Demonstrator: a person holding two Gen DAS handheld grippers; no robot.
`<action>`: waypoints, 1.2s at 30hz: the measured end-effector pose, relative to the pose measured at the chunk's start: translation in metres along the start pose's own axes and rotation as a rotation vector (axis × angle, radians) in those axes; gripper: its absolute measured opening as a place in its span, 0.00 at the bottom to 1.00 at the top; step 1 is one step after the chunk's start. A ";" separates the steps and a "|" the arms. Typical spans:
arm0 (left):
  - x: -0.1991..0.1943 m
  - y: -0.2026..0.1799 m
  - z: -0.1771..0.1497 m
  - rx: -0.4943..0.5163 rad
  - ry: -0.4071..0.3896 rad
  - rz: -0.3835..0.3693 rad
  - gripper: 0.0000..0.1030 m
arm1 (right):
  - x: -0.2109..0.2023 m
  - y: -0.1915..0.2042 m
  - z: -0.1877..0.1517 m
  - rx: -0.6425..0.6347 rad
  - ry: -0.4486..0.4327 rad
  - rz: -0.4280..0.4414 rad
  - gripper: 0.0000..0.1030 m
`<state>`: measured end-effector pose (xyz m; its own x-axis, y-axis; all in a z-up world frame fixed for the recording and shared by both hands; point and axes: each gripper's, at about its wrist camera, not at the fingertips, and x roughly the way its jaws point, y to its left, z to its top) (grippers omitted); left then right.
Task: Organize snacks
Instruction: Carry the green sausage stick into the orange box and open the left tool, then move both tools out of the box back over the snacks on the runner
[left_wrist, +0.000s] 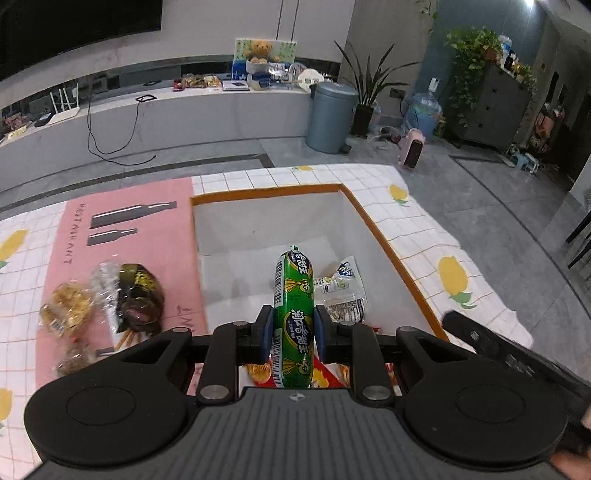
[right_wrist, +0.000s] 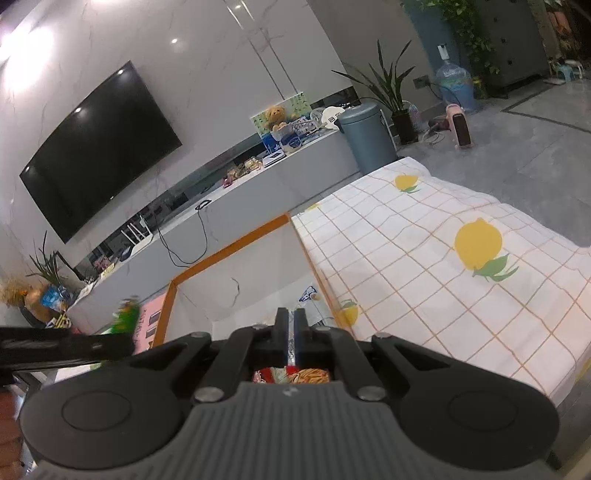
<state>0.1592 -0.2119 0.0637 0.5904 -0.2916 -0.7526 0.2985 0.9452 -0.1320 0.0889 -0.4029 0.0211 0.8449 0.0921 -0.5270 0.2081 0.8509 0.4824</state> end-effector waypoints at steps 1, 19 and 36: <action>0.008 -0.003 0.001 0.007 0.007 0.013 0.24 | 0.001 -0.002 0.000 0.010 0.008 -0.002 0.02; 0.073 -0.019 -0.015 0.065 0.173 0.250 0.26 | -0.002 -0.010 0.005 0.029 0.007 0.035 0.02; -0.027 -0.001 -0.020 0.101 0.020 0.167 0.59 | -0.003 -0.010 0.004 0.036 0.002 0.050 0.03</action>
<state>0.1276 -0.2023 0.0710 0.6233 -0.1281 -0.7715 0.2722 0.9603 0.0604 0.0867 -0.4141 0.0203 0.8537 0.1354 -0.5029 0.1830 0.8261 0.5330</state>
